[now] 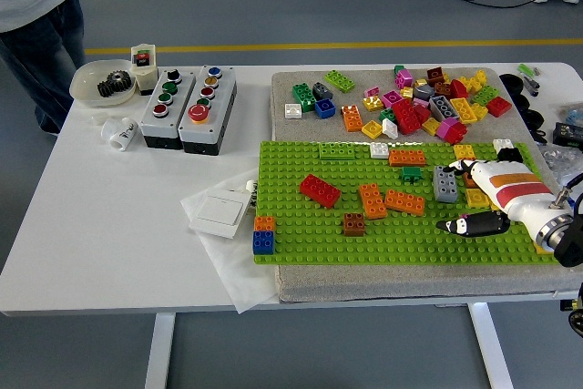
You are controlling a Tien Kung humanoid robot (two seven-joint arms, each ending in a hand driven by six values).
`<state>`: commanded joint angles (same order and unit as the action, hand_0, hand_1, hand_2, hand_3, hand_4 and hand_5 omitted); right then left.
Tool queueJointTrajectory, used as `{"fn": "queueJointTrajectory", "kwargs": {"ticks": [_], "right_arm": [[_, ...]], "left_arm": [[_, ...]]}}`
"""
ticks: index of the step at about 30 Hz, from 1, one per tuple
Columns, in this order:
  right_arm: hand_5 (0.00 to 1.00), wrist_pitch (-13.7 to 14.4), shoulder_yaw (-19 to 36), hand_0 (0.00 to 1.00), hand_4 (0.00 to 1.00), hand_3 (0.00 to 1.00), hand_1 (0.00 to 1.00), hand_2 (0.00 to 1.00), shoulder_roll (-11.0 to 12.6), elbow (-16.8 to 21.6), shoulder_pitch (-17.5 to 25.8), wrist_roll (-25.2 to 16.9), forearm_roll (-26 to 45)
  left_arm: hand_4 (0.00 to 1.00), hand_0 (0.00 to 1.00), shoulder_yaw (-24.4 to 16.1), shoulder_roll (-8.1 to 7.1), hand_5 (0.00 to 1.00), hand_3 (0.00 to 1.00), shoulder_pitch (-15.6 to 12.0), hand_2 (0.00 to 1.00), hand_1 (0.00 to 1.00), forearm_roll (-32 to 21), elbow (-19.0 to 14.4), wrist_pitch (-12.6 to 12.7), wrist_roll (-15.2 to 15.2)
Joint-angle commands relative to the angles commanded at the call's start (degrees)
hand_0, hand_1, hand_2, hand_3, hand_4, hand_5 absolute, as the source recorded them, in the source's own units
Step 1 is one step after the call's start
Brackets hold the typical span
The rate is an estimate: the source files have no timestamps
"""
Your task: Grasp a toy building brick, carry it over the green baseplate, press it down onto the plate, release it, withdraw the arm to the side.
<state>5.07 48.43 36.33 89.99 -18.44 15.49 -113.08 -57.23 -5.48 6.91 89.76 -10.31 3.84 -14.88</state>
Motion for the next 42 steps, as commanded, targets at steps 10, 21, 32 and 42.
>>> {"fn": "queueJointTrajectory", "kwargs": {"ticks": [10,21,32,42], "right_arm": [[0.36,0.11,1.5,0.675,0.998,0.72,0.667,0.725,-0.11,-1.22,0.98,-0.31,-0.44],[0.395,3.46,6.42,0.64,0.957,0.659,0.652,0.713,-0.28,-3.45,1.13,0.68,0.05],[0.388,4.0,3.58,0.628,0.944,0.629,0.643,0.699,-0.13,-2.05,0.52,-0.34,2.75],[0.373,7.32,-1.75,0.614,0.915,0.599,0.636,0.696,-0.31,1.41,-1.77,0.44,3.16]], "left_arm": [[0.627,0.779,0.1,0.08,0.618,0.592,-0.05,0.788,0.782,-0.21,0.0,-0.03,-0.04],[0.627,0.78,0.11,0.14,0.619,0.592,0.05,0.788,0.784,-0.31,0.0,-0.04,-0.11],[0.627,0.781,0.58,0.16,0.62,0.592,0.3,0.788,0.782,-1.0,0.0,0.02,-0.04],[0.627,0.784,0.48,0.18,0.62,0.592,0.37,0.788,0.78,-0.89,0.0,-0.02,-0.06]]}}
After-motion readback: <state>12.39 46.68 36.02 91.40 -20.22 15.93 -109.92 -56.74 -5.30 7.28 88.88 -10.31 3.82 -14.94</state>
